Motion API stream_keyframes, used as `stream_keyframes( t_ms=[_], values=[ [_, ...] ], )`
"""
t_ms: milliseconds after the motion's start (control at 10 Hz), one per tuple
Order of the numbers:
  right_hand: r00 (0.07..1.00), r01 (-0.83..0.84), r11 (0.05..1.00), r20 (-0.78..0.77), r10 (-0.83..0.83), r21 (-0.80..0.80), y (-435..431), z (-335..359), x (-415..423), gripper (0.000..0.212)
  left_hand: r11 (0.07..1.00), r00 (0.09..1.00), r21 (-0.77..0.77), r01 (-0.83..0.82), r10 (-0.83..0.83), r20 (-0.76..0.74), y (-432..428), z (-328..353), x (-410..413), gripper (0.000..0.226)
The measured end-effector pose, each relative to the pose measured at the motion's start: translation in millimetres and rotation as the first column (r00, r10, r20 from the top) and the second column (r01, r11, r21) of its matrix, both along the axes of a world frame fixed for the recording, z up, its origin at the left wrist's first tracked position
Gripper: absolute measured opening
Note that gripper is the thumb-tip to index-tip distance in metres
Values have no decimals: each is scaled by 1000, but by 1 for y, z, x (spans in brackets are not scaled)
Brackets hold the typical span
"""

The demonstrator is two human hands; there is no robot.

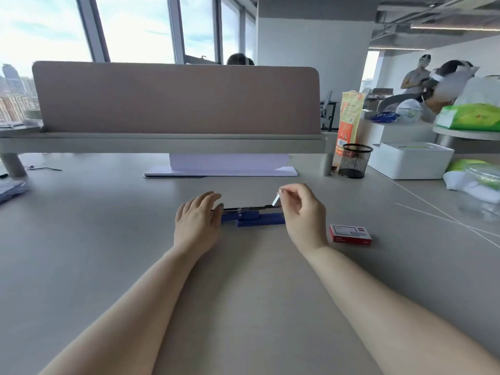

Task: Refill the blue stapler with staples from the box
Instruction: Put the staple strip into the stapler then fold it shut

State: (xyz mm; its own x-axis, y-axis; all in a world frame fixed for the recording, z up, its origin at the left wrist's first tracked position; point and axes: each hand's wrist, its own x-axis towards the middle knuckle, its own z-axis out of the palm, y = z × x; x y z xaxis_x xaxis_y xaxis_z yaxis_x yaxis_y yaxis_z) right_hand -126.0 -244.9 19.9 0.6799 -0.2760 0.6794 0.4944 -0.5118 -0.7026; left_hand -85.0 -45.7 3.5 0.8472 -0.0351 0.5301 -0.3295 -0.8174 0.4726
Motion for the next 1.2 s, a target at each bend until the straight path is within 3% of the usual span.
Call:
stream_keyframes(
  t_ms=[200, 300, 700, 900, 1200],
  values=[
    [996, -67, 997, -64, 65, -29, 3, -7, 10, 8, 977, 989, 208, 36, -4, -149, 6, -7, 1, 41],
    [996, -66, 997, -64, 63, -44, 1, -8, 10, 9, 973, 991, 226, 38, -7, -137, 7, -5, 1, 40],
    [998, -52, 999, -47, 52, 0, 0, -5, 8, 11, 995, 998, 93, 34, -29, -58, 9, 1, -4, 26],
    [998, -61, 995, -39, 58, -85, 1, -6, 6, 17, 996, 999, 73, 44, -46, 29, 8, 2, -6, 24],
    [994, -95, 985, -72, 86, -141, 0, -8, 6, 19, 996, 998, 81, 41, -44, 43, 8, 3, -7, 22]
  ],
)
